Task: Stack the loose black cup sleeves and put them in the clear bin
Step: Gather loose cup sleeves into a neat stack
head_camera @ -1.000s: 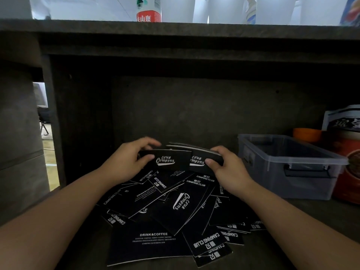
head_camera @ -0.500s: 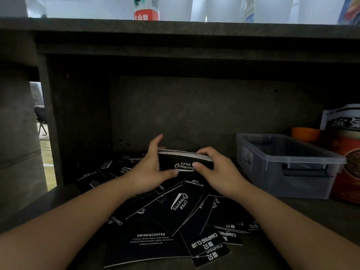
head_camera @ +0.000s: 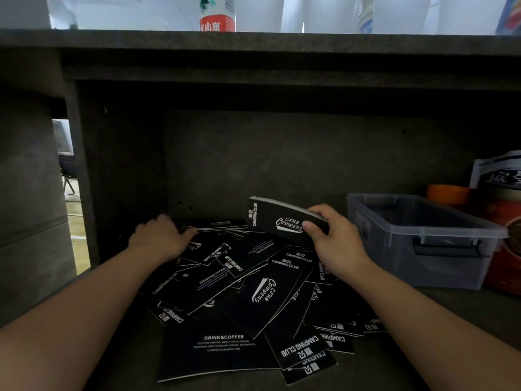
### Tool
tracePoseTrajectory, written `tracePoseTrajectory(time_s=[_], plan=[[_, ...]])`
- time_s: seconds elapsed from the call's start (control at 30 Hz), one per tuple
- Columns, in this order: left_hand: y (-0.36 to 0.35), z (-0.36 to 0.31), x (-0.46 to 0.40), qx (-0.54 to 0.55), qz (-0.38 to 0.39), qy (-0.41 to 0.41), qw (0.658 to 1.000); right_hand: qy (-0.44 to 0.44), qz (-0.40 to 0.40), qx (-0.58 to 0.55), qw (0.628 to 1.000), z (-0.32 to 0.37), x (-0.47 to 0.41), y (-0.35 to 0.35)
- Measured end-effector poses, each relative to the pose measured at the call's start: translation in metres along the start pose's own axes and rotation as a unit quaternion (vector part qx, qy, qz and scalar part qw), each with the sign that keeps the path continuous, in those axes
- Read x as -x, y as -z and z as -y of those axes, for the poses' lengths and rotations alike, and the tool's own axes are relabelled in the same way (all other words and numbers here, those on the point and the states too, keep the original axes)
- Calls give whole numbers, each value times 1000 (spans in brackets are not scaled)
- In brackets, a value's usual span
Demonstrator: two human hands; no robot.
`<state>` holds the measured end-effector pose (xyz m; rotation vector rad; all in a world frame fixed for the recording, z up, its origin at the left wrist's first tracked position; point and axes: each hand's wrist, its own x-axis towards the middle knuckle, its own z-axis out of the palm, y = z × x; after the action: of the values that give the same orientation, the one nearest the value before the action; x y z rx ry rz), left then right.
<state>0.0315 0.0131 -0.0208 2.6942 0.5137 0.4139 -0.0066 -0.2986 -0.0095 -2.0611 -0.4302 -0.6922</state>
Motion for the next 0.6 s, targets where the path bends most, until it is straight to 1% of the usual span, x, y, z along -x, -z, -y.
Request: tracePoseTrajectory(time_s=[0.03,0.07,0.1,0.2,0.3,0.4,0.47,0.53,0.6], plan=[[-3,6,-5,-43,42,36,998,-8,-4,1,1000,-1,-1,1],[-6,11,-8,-68,76,47,994,-13,-7,5,1000,-2,-1,2],[-9,14,-11,-74,88,38,993,-16,-7,9,1000,-3,-1,2],[-4,4,-2,-37,46,-38,998,-12,-4,13,1000,-3,0,1],[2,-9,11,25,21,-142,989,2,3,20,1000,-3,1,-2],[7,-15,24,83,27,-218,972,6,6,26,1000,-5,-1,-3],[9,-20,29,121,41,-249,960,7,5,26,1000,-6,-1,-3],[11,-23,32,95,32,-244,964,7,4,25,1000,-6,-2,-2],[13,-21,30,54,44,-195,978,9,3,25,1000,-7,-2,-2]])
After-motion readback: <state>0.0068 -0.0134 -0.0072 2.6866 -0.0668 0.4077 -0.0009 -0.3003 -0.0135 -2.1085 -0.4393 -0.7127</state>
